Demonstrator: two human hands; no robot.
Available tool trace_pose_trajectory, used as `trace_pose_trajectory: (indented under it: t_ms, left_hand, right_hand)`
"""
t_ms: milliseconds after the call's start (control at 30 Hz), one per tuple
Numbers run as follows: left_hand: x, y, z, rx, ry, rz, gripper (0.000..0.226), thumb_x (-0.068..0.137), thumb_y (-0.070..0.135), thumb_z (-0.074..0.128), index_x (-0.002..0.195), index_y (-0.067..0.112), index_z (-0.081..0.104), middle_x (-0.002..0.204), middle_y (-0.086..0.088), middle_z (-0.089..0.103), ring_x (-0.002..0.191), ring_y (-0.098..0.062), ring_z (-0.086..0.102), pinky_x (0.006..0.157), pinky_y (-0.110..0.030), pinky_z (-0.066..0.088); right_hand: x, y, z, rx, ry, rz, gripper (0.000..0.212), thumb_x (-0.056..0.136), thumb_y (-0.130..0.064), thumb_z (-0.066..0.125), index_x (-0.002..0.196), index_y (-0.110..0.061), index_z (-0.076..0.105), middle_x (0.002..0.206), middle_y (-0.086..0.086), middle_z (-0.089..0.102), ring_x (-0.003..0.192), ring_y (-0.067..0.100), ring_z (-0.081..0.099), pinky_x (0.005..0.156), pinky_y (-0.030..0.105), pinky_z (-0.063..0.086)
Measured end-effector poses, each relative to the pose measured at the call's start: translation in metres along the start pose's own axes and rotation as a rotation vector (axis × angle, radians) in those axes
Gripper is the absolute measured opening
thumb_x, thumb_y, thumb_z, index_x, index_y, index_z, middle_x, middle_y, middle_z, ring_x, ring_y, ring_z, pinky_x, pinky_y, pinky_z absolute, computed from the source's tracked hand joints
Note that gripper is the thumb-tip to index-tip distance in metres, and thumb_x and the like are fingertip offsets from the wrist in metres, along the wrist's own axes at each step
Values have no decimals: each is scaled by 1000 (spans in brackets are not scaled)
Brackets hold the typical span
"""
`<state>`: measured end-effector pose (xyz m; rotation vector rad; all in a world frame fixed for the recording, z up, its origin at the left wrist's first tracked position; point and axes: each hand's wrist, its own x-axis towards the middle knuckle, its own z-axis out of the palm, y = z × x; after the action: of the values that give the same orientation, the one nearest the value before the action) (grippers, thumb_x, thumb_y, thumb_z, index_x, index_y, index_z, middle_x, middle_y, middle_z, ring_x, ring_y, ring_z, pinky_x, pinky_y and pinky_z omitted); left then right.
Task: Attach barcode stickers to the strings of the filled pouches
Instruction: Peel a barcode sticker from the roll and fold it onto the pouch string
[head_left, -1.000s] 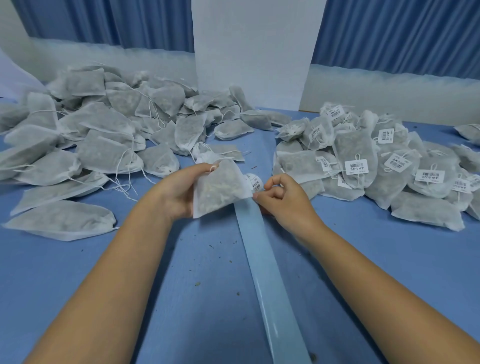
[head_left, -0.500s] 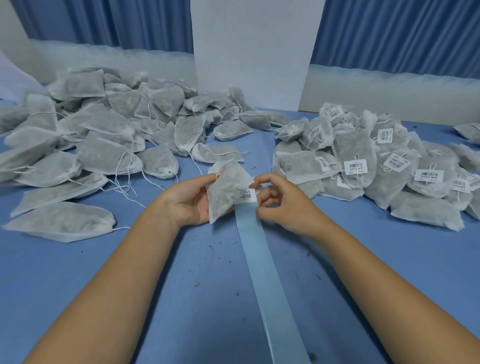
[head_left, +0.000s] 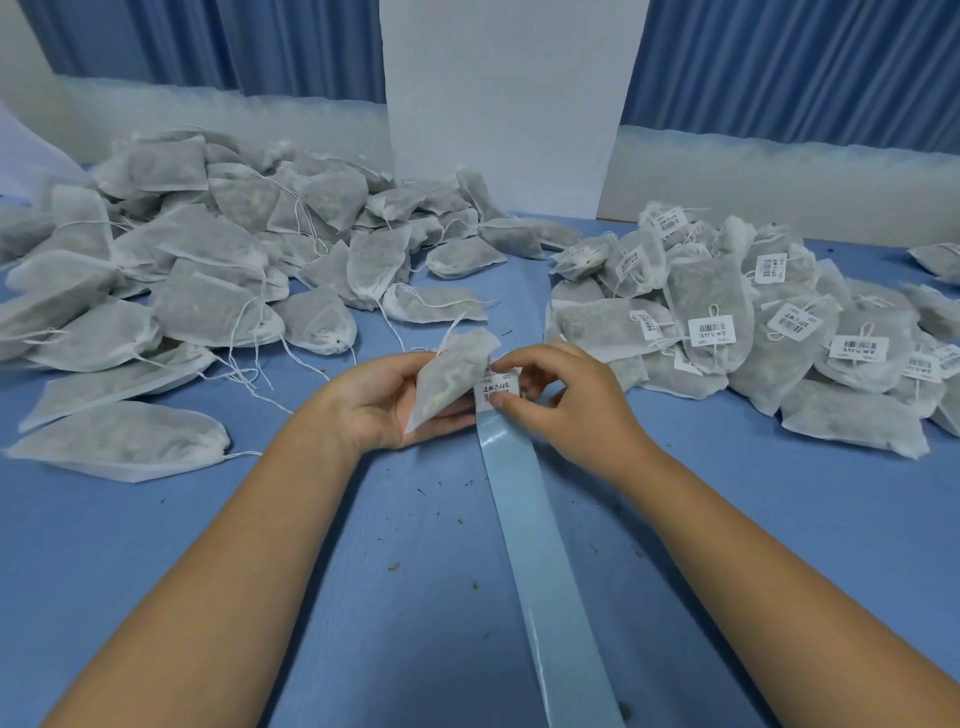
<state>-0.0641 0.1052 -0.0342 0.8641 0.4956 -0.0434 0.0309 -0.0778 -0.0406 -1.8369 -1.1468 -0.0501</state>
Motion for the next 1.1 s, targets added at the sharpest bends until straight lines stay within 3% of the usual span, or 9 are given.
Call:
trace_pose_trajectory:
  t_ms: [167,367,533,767,967,1100]
  left_hand:
    - [1,1,-3,43,-10,6,26,77,9,60,89,-4,78,112,-23,71,97,-36,72,78,-52,60]
    - [2,1,-3,61,6,7,24,75,10,60,83,-2,79,103,-19,74,88,-33,75,65,-48,62]
    - [4,1,-6,65,2,-1,26,77,14,60,87,-1,79,102,-18,75,89,-32,75,62,-47,61]
    - [7,3,-13,72,-47,-11,30,85,19,58,100,1,78,118,-16,71,106,-32,70,79,-51,60]
    - [8,3,-13,81,-63,-2,28,83,16,59,98,3,79,117,-15,72,106,-31,70,78,-50,60]
    - [6,4,-11,60,-22,-9,27,79,13,61,96,0,78,114,-17,72,100,-31,72,72,-50,61]
  right_hand:
    - [1,1,-1,-78,44,-76,23,78,-20,82,100,-25,75,95,-9,54,89,2,54,76,9,38]
    - [0,1,-1,-189,57,-167,20,81,-21,79,100,-20,76,93,-7,66,88,9,59,75,20,44]
    - [2,1,-3,-158,27,-99,18,79,-20,81,95,-22,73,89,-14,63,86,7,59,73,19,43]
    - [3,1,-1,-35,68,-2,24,78,-13,79,101,-18,73,93,-10,67,85,2,61,75,13,44]
    - [0,0,-1,-22,122,-35,17,81,-15,78,97,-20,75,89,-21,66,85,-6,60,70,8,43]
    - [0,-2,-2,-45,155,-99,10,81,-10,77,89,-16,77,89,-9,68,84,4,61,72,17,45]
